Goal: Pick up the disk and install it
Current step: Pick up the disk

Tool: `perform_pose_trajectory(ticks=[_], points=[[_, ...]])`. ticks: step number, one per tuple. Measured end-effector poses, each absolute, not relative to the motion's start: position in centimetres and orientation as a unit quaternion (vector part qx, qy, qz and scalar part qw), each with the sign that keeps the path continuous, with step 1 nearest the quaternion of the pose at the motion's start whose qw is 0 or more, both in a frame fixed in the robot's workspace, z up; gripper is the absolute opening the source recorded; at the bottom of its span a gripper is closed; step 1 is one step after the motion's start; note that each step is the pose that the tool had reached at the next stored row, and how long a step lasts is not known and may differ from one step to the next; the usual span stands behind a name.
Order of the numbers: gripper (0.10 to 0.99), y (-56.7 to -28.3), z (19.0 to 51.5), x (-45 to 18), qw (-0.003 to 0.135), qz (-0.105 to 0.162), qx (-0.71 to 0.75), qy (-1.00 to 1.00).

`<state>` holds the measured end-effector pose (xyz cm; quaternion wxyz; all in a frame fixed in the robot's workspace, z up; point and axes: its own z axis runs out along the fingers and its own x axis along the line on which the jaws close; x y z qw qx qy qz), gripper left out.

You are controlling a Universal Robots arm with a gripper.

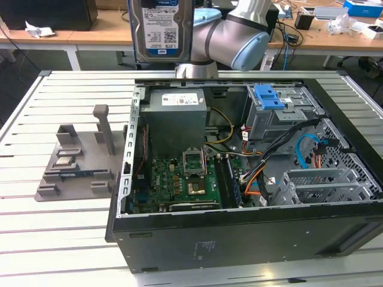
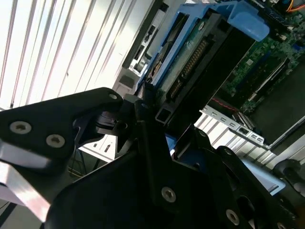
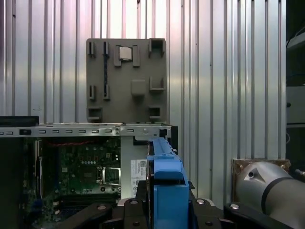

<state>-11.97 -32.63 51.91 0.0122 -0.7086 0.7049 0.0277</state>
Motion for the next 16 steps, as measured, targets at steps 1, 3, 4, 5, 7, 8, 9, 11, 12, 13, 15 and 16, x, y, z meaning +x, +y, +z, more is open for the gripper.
perform_pose_trajectory(ticks=[1, 3, 4, 5, 7, 8, 9, 11, 12, 13, 15, 16], points=[[0.365, -32.6, 51.9, -11.5, 0.012, 0.028, -0.709, 0.705], [0.365, -32.6, 51.9, -10.7, 0.012, 0.028, -0.709, 0.705], [0.365, -32.6, 51.9, -10.2, 0.012, 0.028, -0.709, 0.705], [0.365, -32.6, 51.9, -9.6, 0.012, 0.028, -0.709, 0.705], [0.365, -32.6, 51.9, -8.7, 0.012, 0.028, -0.709, 0.705], [0.365, -32.6, 51.9, -8.0, 0.011, 0.028, -0.709, 0.705], [0.365, -32.6, 51.9, -7.4, 0.011, 0.028, -0.709, 0.705], [0.365, -32.6, 51.9, -6.4, 0.011, 0.029, -0.709, 0.705], [0.365, -32.6, 51.9, -5.8, 0.011, 0.029, -0.709, 0.705], [0.365, -32.6, 51.9, -5.5, 0.011, 0.029, -0.709, 0.705], [0.365, -32.6, 51.8, -4.6, 0.011, 0.029, -0.709, 0.705], [0.365, -32.6, 51.8, -4.2, 0.011, 0.029, -0.709, 0.705]])
